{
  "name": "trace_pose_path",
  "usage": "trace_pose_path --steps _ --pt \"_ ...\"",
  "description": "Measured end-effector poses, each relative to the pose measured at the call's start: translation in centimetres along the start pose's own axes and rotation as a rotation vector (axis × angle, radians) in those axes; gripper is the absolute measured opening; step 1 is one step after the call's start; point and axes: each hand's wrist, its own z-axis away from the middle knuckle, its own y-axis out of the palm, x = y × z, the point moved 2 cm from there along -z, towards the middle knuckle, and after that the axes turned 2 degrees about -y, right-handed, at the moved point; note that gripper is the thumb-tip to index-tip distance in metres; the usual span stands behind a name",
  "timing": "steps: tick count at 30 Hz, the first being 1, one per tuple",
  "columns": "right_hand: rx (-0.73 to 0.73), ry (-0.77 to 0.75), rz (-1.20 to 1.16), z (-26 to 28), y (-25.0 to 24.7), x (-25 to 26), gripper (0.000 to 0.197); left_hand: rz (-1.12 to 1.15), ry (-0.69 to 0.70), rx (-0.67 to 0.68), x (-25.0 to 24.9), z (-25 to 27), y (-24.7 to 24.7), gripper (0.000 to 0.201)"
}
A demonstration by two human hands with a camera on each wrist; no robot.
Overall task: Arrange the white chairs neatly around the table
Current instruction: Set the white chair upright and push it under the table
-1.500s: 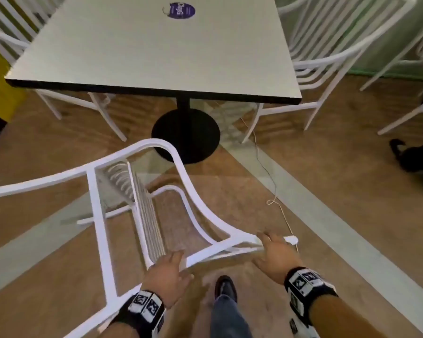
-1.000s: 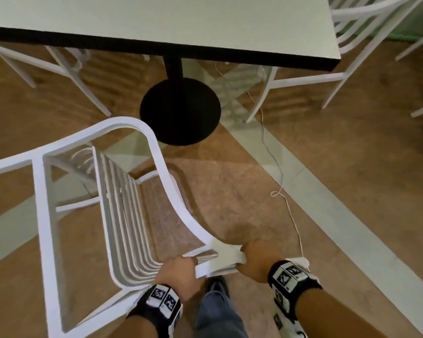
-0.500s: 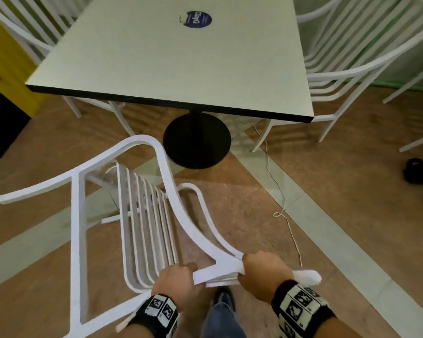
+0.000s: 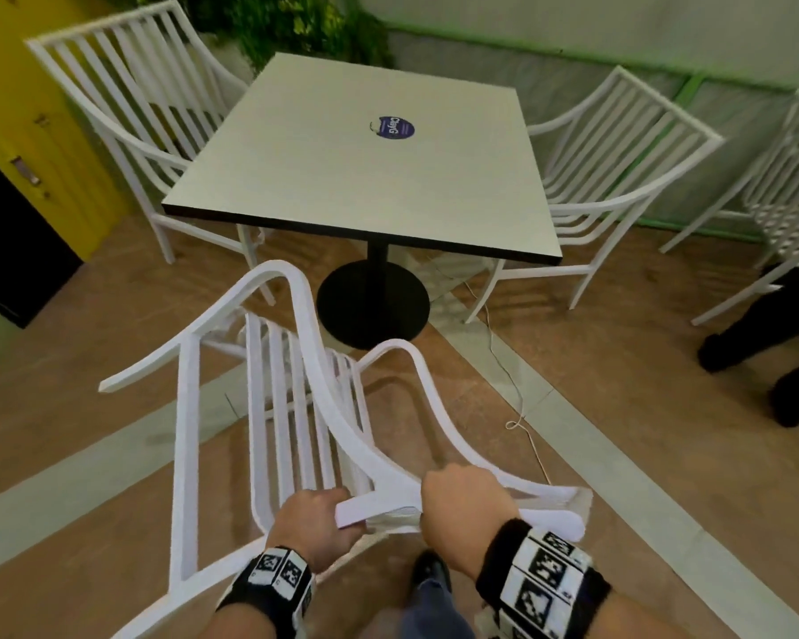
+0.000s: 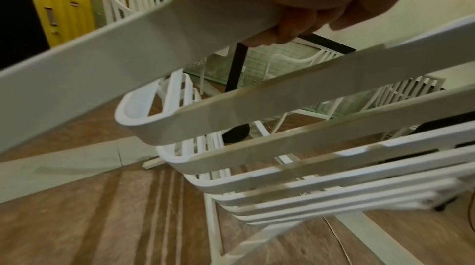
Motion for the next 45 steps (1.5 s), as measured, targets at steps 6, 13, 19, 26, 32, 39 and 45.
trace_pose_path --steps 6,13,19,26,32,39,45 --pt "0.009 -0.098 0.066 2.1 -2.2 7.3 0.023 0.098 0.017 -0.137 4.9 3.1 -1.3 0.034" --pt "0.081 -0.027 0.042 2.6 -2.7 13.2 0.024 0.33 0.036 -0.241 8.9 4.9 -0.9 0.024" --pt "0.052 0.069 0.013 3.8 -2.9 11.8 0.022 0.352 0.213 -0.465 3.6 7.7 -3.1 0.072" --pt "0.046 0.028 0.035 3.5 -2.4 11.6 0.024 0.115 0.513 -0.6 -1.4 4.6 -4.6 0.018" --pt "-0.177 -0.044 0.024 7.7 -4.2 8.2 0.02 0.167 0.586 -0.741 -1.9 4.8 -4.3 0.021" --pt "-0.319 -0.226 -0.319 11.8 -2.9 1.6 0.064 0.151 0.553 -0.763 -0.2 5.4 -4.6 0.023" --pt "-0.32 -0.229 -0.465 9.9 2.6 -1.5 0.038 0.193 0.53 -0.825 1.5 6.8 -5.2 0.025"
